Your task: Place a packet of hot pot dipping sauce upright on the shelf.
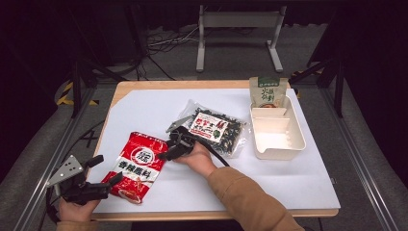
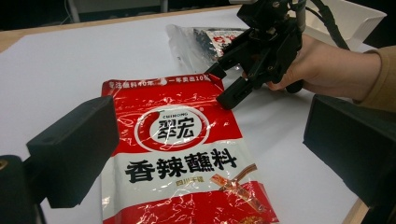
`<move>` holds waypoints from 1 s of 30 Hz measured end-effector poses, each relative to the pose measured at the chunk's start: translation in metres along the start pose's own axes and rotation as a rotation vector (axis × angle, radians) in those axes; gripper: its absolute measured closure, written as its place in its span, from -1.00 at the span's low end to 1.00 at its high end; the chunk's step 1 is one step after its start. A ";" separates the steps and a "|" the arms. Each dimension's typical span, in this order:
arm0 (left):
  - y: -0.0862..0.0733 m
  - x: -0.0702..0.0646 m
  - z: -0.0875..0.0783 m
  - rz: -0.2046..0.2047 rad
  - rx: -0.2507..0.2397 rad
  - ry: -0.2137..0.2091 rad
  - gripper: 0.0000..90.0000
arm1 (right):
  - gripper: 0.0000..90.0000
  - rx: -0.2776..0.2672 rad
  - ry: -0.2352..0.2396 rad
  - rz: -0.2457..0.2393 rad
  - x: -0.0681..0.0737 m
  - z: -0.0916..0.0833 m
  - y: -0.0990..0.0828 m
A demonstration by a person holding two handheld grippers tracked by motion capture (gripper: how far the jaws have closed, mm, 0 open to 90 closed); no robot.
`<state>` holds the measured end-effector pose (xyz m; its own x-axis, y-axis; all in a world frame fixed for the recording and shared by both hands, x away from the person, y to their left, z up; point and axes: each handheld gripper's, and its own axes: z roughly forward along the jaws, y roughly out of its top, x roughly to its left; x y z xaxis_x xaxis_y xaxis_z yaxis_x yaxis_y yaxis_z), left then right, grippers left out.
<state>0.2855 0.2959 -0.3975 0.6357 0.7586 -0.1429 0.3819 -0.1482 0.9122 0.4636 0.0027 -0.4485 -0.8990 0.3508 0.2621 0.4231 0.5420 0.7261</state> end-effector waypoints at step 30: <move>0.000 0.001 0.003 0.000 0.013 -0.020 -0.92 | 0.89 0.040 0.110 -0.061 0.013 0.006 0.003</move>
<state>0.2882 0.2943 -0.3990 0.6489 0.7457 -0.1512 0.3909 -0.1562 0.9071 0.4538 0.0137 -0.4466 -0.9292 0.2320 0.2878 0.3696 0.5902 0.7176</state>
